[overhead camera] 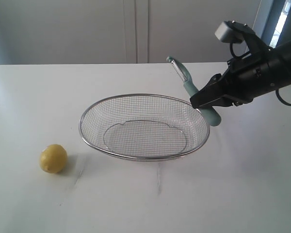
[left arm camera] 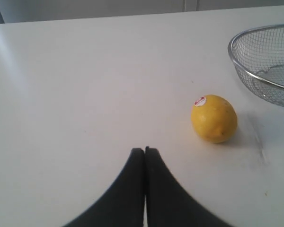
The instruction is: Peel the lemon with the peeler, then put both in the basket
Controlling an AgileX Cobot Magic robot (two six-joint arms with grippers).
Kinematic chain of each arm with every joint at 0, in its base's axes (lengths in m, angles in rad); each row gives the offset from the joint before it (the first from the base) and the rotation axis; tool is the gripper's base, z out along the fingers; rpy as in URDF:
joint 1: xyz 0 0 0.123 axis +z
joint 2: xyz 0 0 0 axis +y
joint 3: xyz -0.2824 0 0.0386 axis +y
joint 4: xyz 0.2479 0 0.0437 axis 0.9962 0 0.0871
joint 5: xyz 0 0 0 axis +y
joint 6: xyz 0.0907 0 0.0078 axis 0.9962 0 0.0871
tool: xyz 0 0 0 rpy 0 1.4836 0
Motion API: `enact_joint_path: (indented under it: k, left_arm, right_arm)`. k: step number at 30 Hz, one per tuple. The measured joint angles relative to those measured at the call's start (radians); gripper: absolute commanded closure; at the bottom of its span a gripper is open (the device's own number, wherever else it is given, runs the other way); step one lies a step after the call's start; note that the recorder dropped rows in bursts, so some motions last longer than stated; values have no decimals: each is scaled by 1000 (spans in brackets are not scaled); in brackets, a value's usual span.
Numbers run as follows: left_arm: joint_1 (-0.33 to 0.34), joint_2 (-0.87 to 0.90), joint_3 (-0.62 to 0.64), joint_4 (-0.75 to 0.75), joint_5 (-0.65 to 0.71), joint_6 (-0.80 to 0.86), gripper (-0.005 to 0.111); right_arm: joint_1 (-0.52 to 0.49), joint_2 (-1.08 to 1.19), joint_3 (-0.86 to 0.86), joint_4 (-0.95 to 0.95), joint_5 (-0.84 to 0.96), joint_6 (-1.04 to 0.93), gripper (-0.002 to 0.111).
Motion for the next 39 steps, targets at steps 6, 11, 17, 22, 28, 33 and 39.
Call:
enact_joint_path:
  k: [6,11,17,22,28,33,39]
  left_arm:
    - [0,0,0,0,-59,0,107]
    - [0,0,0,0,-136,0,107]
    - [0,0,0,0,-192,0,107]
    - [0,0,0,0,-245,0,107]
    - [0,0,0,0,-361,-4,107]
    - [0,0,0,0,-451,-59,107]
    - [0,0,0,0,-543,-198,107]
  right_arm:
    - [0,0,0,0,0,0,108]
    - [0,0,0,0,0,0,108]
    - [0,0,0,0,0,0,108]
    - [0,0,0,0,0,0,108]
    - [0,0,0,0,0,0,108]
    - [0,0,0,0,0,0,108]
    - [0,0,0,0,0,0,108]
